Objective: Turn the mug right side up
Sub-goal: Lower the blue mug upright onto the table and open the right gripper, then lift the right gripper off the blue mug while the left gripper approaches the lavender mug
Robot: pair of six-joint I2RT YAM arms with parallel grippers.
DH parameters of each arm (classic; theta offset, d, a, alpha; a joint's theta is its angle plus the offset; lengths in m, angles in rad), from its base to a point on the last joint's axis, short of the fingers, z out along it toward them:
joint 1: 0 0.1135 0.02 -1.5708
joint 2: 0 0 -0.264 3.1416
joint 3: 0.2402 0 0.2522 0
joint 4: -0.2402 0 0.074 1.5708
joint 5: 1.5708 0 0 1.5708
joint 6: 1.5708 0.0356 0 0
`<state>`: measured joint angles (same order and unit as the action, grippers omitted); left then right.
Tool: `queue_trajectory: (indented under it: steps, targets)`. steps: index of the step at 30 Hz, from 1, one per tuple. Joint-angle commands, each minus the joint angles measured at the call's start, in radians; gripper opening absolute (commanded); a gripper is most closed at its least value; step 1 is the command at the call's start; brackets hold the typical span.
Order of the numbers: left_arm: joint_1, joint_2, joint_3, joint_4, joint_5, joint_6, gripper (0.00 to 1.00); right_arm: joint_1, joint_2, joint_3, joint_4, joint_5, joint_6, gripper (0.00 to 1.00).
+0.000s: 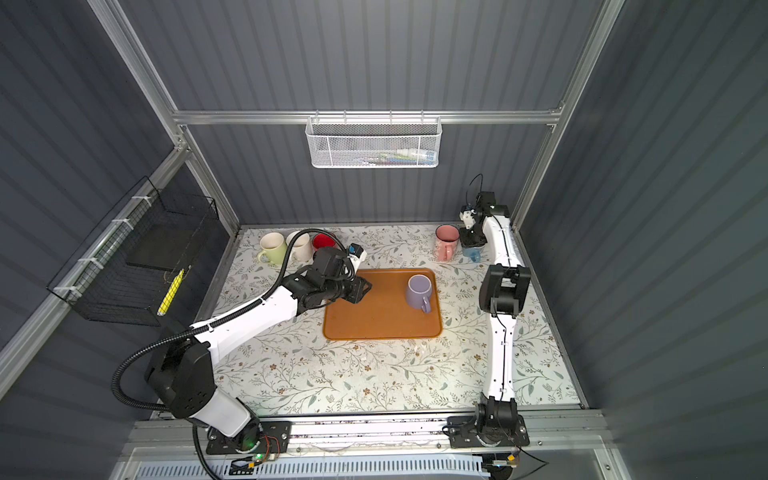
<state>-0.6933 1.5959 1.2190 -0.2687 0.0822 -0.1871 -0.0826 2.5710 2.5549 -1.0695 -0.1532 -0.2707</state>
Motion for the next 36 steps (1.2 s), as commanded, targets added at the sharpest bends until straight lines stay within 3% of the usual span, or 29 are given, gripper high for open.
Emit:
queue_trajectory:
  steps: [1, 12, 22, 36]
  targets:
    - [-0.003, 0.01, 0.018, 0.008, 0.017, -0.011, 0.4, 0.006, -0.021, 0.021, -0.013, 0.004, -0.005, 0.28]
    - [-0.004, -0.008, 0.009, 0.011, 0.013, -0.011, 0.4, 0.005, -0.046, 0.022, -0.005, 0.017, 0.006, 0.33]
    - [-0.008, -0.01, 0.008, 0.015, 0.019, -0.009, 0.4, 0.006, -0.072, 0.023, 0.008, 0.027, 0.019, 0.43]
    - [-0.015, -0.035, -0.004, 0.014, 0.013, -0.011, 0.4, 0.004, -0.128, 0.024, 0.007, 0.051, 0.034, 0.46]
